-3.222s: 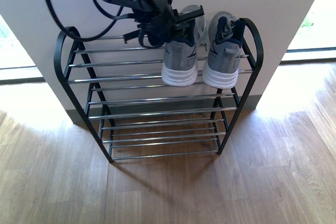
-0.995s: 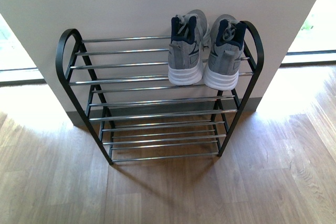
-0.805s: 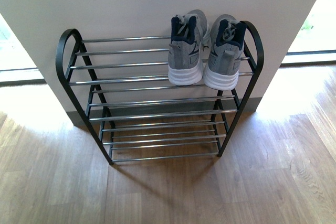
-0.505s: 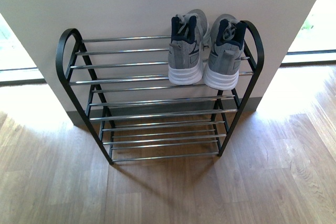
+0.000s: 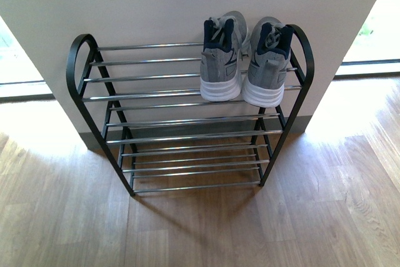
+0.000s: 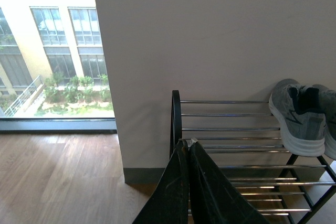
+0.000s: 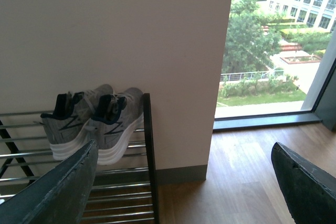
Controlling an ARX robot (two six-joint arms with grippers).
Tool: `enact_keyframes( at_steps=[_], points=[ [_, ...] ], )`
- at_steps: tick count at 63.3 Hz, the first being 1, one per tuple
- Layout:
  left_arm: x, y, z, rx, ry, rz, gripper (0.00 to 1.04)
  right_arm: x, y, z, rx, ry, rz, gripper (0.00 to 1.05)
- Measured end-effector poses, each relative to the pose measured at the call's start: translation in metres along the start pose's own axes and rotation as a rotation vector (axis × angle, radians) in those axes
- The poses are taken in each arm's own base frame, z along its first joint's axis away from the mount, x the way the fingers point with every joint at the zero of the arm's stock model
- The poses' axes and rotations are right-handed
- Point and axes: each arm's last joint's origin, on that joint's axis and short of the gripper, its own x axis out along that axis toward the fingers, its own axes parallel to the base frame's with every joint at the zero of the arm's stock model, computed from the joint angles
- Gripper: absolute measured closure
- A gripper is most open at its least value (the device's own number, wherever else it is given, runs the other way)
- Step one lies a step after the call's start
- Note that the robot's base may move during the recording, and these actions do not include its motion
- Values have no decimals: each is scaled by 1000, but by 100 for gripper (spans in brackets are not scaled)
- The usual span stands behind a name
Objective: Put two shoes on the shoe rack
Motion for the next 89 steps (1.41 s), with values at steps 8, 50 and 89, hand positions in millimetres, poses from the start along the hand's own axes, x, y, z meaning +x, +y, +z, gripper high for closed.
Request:
enact_keyframes(
  at_steps=[8,50,89],
  points=[
    [-1,0,0,0,-4,1,104,0,0,0,0,0,2,9],
    [-1,0,0,0,-6,1,24,0,0,0,0,0,0,9],
    [-1,0,0,2,-6,1,9,0,0,0,0,0,0,9]
  ],
)
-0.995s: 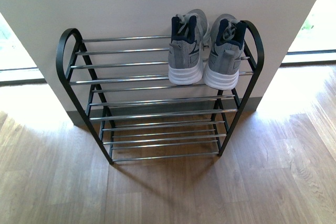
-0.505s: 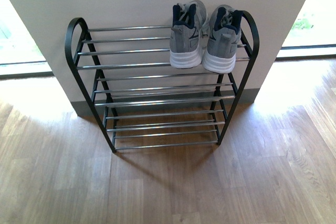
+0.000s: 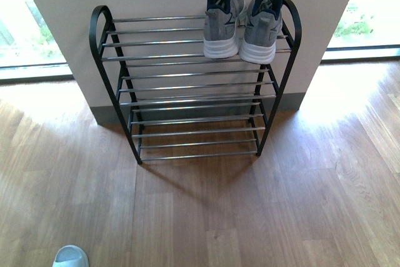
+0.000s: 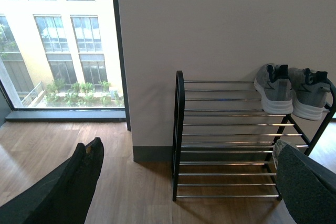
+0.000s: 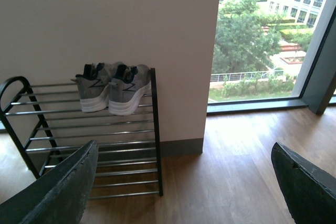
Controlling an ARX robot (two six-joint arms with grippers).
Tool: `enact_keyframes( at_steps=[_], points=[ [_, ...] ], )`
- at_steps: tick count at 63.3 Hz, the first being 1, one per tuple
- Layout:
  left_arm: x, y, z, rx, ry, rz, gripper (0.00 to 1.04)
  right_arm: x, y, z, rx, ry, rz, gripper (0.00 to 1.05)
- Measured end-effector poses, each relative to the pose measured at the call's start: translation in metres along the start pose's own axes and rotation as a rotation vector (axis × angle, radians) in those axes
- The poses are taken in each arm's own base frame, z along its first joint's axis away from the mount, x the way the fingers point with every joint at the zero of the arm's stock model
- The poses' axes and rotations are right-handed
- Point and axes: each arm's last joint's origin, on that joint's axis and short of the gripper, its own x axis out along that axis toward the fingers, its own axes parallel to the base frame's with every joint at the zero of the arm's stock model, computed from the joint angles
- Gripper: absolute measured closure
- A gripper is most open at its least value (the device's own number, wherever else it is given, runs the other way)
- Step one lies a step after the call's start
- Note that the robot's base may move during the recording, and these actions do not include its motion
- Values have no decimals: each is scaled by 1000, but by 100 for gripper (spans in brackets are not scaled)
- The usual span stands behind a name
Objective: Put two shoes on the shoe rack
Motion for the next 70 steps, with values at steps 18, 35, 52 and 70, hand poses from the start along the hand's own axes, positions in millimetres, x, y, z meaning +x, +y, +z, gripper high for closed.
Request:
enact_keyframes(
  at_steps=[18,35,52,70],
  points=[
    [0,0,0,0,0,0,9,0,0,0,0,0,0,9],
    [0,0,0,0,0,3,9,0,0,0,0,1,3,9],
    [0,0,0,0,0,2,9,0,0,0,0,1,2,9],
    [0,0,0,0,0,1,9,0,0,0,0,1,0,9]
  ],
)
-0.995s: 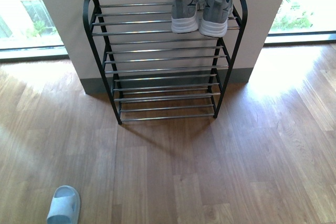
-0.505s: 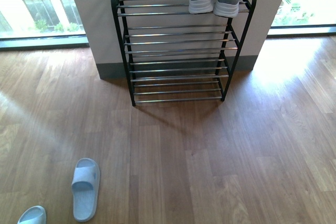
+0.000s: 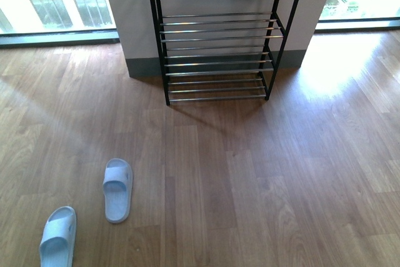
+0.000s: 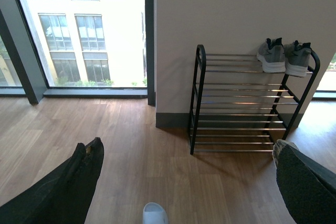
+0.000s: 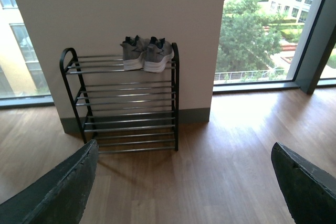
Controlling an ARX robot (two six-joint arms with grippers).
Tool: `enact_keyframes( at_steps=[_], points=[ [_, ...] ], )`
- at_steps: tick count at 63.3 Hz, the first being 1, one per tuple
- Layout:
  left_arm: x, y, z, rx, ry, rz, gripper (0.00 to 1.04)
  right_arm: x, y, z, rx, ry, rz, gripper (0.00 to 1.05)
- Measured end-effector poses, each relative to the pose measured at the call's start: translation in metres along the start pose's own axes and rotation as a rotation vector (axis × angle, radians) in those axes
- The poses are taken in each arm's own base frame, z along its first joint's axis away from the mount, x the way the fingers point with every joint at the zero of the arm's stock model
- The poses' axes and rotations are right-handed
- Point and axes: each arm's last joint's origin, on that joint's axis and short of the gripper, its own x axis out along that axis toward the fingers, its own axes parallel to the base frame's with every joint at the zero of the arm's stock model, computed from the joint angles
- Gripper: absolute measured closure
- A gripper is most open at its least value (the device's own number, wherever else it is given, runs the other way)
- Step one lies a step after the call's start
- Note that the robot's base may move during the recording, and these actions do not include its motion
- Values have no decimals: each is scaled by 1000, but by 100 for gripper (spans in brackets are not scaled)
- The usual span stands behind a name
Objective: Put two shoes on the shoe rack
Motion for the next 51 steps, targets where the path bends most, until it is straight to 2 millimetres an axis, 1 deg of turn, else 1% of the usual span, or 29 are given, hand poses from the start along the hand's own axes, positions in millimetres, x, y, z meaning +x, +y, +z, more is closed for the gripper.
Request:
enact_keyframes(
  at_steps=[51],
  points=[
    [0,0,0,0,0,0,9,0,0,0,0,-1,0,9]
  ],
)
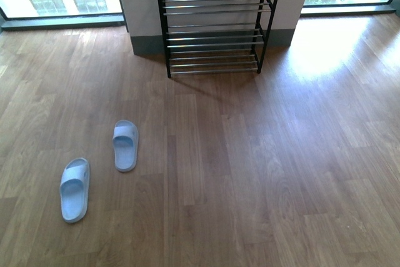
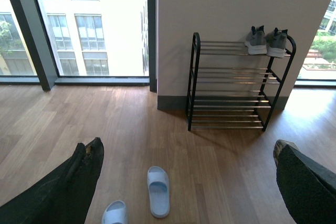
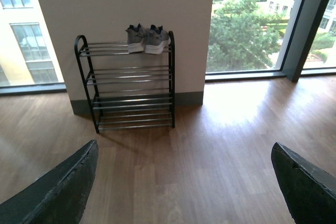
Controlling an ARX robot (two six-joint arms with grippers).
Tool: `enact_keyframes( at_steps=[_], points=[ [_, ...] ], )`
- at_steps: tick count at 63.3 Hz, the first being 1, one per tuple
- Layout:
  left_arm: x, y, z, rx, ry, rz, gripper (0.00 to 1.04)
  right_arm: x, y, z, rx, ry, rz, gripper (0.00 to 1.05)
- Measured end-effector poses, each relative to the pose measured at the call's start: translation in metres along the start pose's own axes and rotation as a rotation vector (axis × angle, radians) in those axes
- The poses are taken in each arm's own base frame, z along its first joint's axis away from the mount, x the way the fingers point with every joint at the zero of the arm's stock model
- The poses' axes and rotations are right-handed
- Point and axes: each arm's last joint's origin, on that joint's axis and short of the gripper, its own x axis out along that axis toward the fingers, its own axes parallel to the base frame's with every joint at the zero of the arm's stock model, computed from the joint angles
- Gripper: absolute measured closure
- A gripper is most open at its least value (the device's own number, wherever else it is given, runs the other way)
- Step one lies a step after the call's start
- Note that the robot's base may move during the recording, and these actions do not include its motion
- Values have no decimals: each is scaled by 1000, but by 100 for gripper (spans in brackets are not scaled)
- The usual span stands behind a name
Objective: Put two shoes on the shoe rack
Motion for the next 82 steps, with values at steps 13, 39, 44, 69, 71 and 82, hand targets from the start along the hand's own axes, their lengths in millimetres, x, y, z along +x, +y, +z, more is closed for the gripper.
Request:
enact_keyframes(
  at_steps=[13,39,44,69,71,82],
  points=[
    [0,0,0,0,0,0,9,0,0,0,0,0,0,9],
    [0,0,0,0,0,0,9,0,0,0,0,-1,0,9],
    [0,0,0,0,0,0,9,0,0,0,0,-1,0,9],
    [0,0,0,0,0,0,9,0,0,0,0,-1,0,9],
    [0,0,0,0,0,0,9,0,0,0,0,0,0,9],
    [0,0,0,0,0,0,9,0,0,0,0,-2,0,9]
  ],
)
